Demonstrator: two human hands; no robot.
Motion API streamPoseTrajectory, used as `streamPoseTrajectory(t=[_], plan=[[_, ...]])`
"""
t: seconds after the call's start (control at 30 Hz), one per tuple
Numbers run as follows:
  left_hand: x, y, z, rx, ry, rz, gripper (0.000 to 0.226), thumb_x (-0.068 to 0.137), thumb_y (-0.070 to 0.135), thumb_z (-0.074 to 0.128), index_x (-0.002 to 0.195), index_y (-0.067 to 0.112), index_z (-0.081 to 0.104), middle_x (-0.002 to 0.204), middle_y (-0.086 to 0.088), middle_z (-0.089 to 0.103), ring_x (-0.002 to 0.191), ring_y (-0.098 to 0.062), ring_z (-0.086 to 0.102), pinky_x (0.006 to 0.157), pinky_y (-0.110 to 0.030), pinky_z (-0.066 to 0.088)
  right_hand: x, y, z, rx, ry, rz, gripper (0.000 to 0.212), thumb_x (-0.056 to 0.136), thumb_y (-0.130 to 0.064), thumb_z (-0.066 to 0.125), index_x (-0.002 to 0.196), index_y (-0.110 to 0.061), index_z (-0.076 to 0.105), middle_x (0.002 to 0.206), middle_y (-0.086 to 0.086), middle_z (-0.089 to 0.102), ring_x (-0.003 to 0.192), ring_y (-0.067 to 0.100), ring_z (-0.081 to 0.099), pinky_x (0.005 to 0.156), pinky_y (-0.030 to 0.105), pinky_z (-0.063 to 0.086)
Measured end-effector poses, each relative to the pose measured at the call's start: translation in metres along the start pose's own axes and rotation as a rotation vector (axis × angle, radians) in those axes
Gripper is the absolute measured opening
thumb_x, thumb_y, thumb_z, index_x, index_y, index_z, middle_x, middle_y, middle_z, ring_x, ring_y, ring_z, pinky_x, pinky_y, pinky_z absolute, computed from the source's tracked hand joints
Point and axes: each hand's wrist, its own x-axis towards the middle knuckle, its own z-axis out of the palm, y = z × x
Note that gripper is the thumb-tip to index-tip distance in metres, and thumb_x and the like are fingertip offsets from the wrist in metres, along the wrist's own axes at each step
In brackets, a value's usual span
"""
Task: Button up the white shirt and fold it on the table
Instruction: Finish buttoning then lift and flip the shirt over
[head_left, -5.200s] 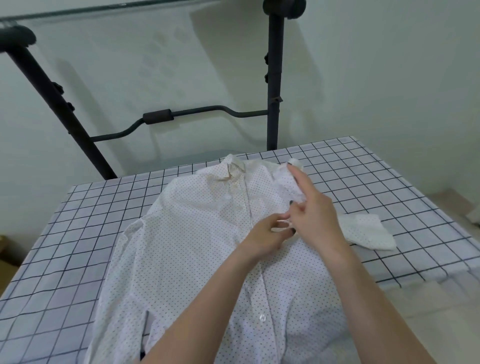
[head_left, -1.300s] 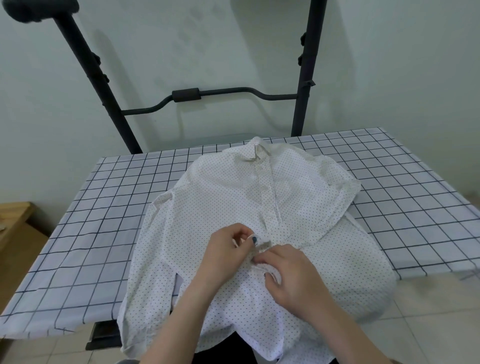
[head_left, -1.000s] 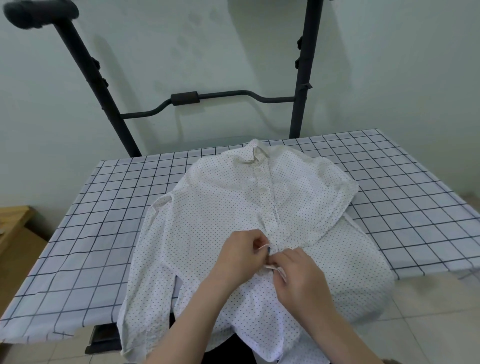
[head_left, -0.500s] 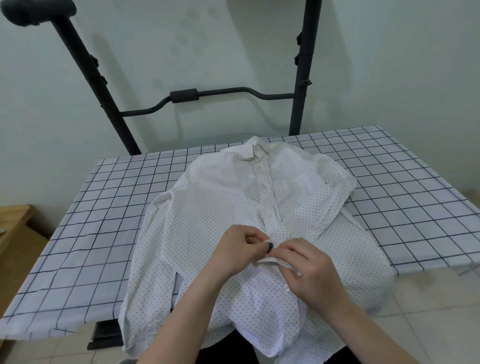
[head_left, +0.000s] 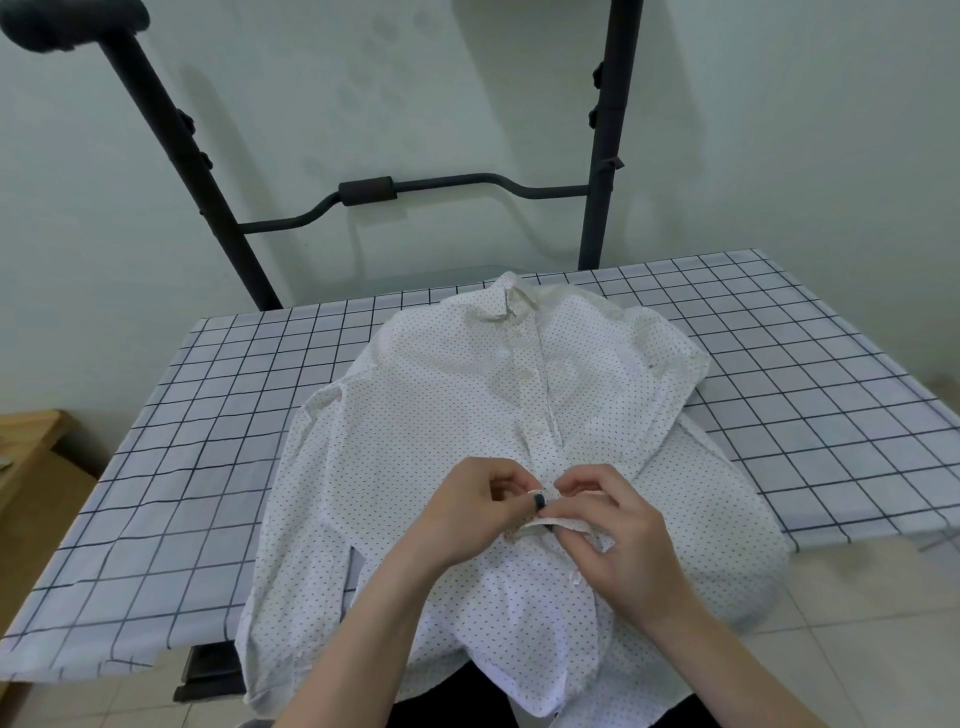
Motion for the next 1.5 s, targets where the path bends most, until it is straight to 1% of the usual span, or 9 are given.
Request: streamPoseTrajectory(t=[0.23, 0.4, 0.57, 0.8, 0.93, 1.03, 1.13, 1.37, 1.5], plan=[[-0.004, -0.004, -0.003, -0.051, -0.035, 0.052, 0.009, 0.088, 0.022, 0.068, 0.085, 0.016, 0.074, 0.073, -0.017, 0.065, 0.064, -0.014, 0.053, 0.065, -0.026, 0.043, -0.002, -0.005, 0.004, 0.027, 0.016, 0.028, 0.016, 0.081, -0.025, 0.065, 0.092, -0.018, 0.074, 0.093, -0.010, 0.067, 0.089, 0.003, 0.064, 0.077, 0.015, 0.051], [-0.006, -0.004, 0.002, 0.022, 0.062, 0.185, 0.007, 0.085, 0.014, 0.070, 0.087, 0.016, 0.077, 0.087, 0.004, 0.067, 0.073, -0.004, 0.060, 0.068, -0.017, 0.047, 0.000, -0.007, 0.007, 0.129, 0.061, 0.197, 0.024, 0.081, -0.011, 0.075, 0.098, -0.022, 0.063, 0.088, -0.012, 0.069, 0.090, 0.004, 0.066, 0.080, 0.014, 0.051], [-0.006, -0.002, 0.002, 0.150, 0.070, 0.316, 0.011, 0.087, 0.013, 0.068, 0.090, 0.017, 0.078, 0.085, 0.006, 0.067, 0.079, -0.010, 0.065, 0.076, -0.032, 0.054, 0.003, -0.015, 0.006, 0.195, 0.004, 0.287, 0.023, 0.086, -0.009, 0.070, 0.095, -0.030, 0.071, 0.087, -0.017, 0.072, 0.083, 0.004, 0.068, 0.070, 0.016, 0.052], [-0.005, -0.002, 0.004, 0.309, 0.136, 0.413, 0.014, 0.086, 0.014, 0.063, 0.086, 0.018, 0.076, 0.083, 0.008, 0.065, 0.076, -0.011, 0.063, 0.071, -0.035, 0.052, 0.010, -0.011, 0.010, 0.175, -0.068, 0.356, 0.018, 0.087, -0.010, 0.062, 0.091, -0.024, 0.072, 0.073, 0.003, 0.070, 0.068, 0.029, 0.063, 0.064, 0.049, 0.052], [-0.001, -0.001, 0.001, 0.256, 0.123, 0.314, 0.012, 0.086, 0.014, 0.065, 0.086, 0.019, 0.076, 0.084, 0.009, 0.066, 0.080, -0.008, 0.064, 0.077, -0.033, 0.055, 0.012, -0.012, 0.011, 0.168, -0.082, 0.350, 0.015, 0.088, -0.012, 0.064, 0.091, -0.025, 0.070, 0.074, 0.000, 0.069, 0.067, 0.022, 0.062, 0.064, 0.044, 0.052], [-0.001, 0.002, -0.005, 0.154, 0.109, 0.246, 0.012, 0.092, 0.018, 0.061, 0.093, 0.018, 0.073, 0.091, 0.010, 0.068, 0.087, -0.004, 0.063, 0.084, -0.022, 0.053, 0.016, -0.012, 0.005, 0.108, -0.042, 0.285, 0.021, 0.091, -0.009, 0.060, 0.101, -0.025, 0.070, 0.084, -0.009, 0.069, 0.076, 0.010, 0.063, 0.064, 0.026, 0.053], [0.001, -0.008, -0.024, 0.176, 0.289, 0.161, 0.015, 0.095, 0.023, 0.056, 0.098, 0.023, 0.071, 0.103, 0.012, 0.065, 0.096, -0.003, 0.061, 0.088, -0.021, 0.049, 0.025, -0.013, -0.011, 0.093, -0.014, 0.268, 0.023, 0.093, -0.006, 0.057, 0.104, -0.020, 0.071, 0.099, -0.008, 0.065, 0.092, 0.004, 0.062, 0.075, 0.012, 0.048], [-0.014, -0.065, -0.080, 0.415, 0.752, -0.247, 0.026, 0.089, 0.011, 0.060, 0.114, 0.014, 0.065, 0.134, -0.010, 0.049, 0.126, -0.030, 0.044, 0.098, -0.038, 0.038, 0.040, -0.030, -0.010, 0.031, -0.556, 0.424, 0.024, 0.092, -0.035, 0.061, 0.113, -0.025, 0.067, 0.107, -0.014, 0.064, 0.096, -0.001, 0.060, 0.068, 0.016, 0.052], [-0.034, -0.081, -0.095, 0.364, 0.821, -0.428, 0.053, 0.086, 0.018, 0.061, 0.136, 0.014, 0.046, 0.143, -0.013, 0.038, 0.128, -0.033, 0.042, 0.097, -0.048, 0.041, 0.040, -0.036, 0.005, -0.003, -0.568, 0.455, 0.021, 0.092, -0.037, 0.060, 0.109, -0.028, 0.069, 0.095, -0.021, 0.067, 0.089, -0.005, 0.063, 0.076, 0.015, 0.052]])
